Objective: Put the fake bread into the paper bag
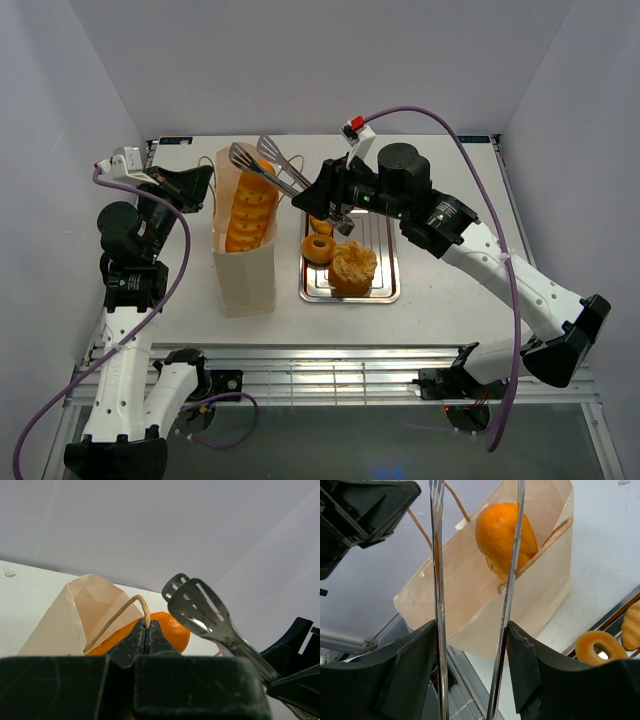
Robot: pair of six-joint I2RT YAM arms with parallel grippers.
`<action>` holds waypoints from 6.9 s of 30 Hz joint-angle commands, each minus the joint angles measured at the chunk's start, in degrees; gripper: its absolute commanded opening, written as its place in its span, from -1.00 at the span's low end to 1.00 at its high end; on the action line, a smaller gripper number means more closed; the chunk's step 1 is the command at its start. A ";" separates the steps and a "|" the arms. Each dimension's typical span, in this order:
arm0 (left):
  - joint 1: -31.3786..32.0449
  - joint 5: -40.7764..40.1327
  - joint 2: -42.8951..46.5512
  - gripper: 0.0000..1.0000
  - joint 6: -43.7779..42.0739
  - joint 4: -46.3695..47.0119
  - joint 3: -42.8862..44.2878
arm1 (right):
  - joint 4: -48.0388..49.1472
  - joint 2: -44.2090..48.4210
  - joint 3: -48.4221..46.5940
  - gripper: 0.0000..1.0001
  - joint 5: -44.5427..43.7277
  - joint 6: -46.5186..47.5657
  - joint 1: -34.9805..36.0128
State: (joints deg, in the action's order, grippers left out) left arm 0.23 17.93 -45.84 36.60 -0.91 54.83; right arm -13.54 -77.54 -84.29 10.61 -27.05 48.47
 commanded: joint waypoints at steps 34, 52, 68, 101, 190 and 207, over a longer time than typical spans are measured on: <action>-0.05 0.17 2.25 -1.00 -1.80 -1.99 0.63 | -8.17 16.81 6.68 0.21 -1.30 1.39 -1.45; -0.05 1.14 1.55 -1.00 -1.88 -3.14 1.16 | -3.60 15.49 9.50 0.07 5.99 -2.57 -1.62; -0.05 1.40 -6.51 -1.00 0.66 -5.07 6.67 | 3.23 3.10 -6.05 -0.49 7.56 7.27 -10.84; -0.14 -2.64 -9.01 -1.00 -4.61 -19.13 14.52 | 17.85 1.07 3.17 -0.62 24.81 -0.45 -15.69; -0.14 -1.85 -2.58 -1.00 -5.66 -17.90 7.49 | -25.92 25.42 40.17 -0.12 7.41 14.65 -29.30; -0.14 -1.94 -1.79 -1.00 -5.75 -18.25 6.96 | -26.19 22.52 12.96 -0.63 10.47 14.74 -31.07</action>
State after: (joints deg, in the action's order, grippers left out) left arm 0.19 15.55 -48.97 30.92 -19.05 62.26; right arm -43.64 -54.98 -62.78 17.30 -12.95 17.63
